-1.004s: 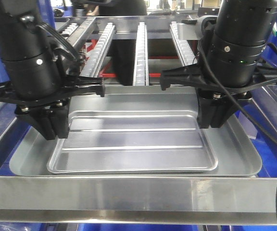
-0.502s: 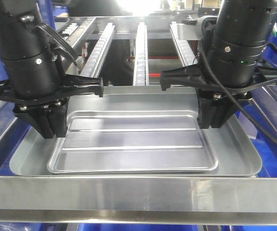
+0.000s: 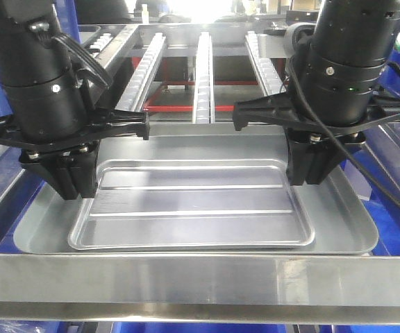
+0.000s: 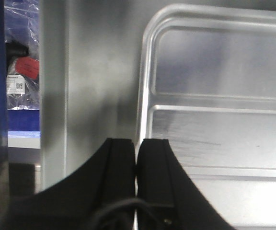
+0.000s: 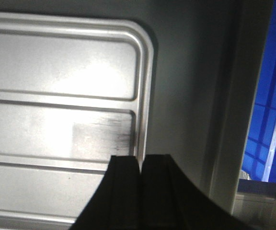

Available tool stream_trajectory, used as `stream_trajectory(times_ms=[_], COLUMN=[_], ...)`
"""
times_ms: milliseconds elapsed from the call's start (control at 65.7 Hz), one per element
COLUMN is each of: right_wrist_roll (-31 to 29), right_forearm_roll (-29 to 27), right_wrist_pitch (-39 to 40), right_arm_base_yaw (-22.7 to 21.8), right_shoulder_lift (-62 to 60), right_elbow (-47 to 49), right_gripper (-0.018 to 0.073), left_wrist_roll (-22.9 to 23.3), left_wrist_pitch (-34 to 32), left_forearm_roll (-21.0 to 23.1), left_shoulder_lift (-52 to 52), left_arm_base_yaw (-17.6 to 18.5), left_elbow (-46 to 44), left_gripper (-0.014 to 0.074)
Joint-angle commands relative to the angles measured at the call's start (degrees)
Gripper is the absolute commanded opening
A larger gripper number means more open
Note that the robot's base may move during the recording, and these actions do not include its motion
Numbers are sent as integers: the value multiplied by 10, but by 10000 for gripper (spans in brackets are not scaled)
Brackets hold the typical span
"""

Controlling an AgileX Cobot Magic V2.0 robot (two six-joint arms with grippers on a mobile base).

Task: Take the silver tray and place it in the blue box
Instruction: 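Open both grippers and close them on the tray's side rims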

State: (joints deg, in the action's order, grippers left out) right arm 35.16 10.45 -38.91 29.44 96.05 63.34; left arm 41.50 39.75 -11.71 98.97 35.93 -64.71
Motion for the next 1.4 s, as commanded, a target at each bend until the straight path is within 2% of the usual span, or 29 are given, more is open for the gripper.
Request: stream_trajectory(times_ms=[0,61,152,213,274,411,502,1004,1385], right_wrist_roll=[-5,-5,-5,-5,-5,-5,-5,-5,-5], right_forearm_roll=[11,11,11,11,11,11,14,9,-2], right_wrist_pitch=[11,10,10,11,12,19,19,25,34], right_arm_base_yaw=[-2,-2,-2,-2,-2,-2,-2,-2,-2], right_shoulder_lift=[-24,-24,-24,-24,-24,-24,-24,2,33], right_elbow=[13,13,13,13,13,13,13,13,13], right_gripper=[60,60,74,118,181,372,426,428,428], left_wrist_roll=[5,5,5,5,5,5,5,5,5], left_wrist_pitch=[-12,-12,-12,-12,-12,-12,-13,-46,-42], left_forearm_roll=[-6,-6,-8,-5,-2,-2,-3,-3,0], left_shoulder_lift=[-25,-25,-25,-25,-24,-19,-17,-15,-7], left_arm_base_yaw=[3,3,3,3,3,3,3,3,3], left_elbow=[-17,-17,-17,-17,-17,-17,-17,-17,-16], left_gripper=[-1,52,219,318,353,346,338,314,314])
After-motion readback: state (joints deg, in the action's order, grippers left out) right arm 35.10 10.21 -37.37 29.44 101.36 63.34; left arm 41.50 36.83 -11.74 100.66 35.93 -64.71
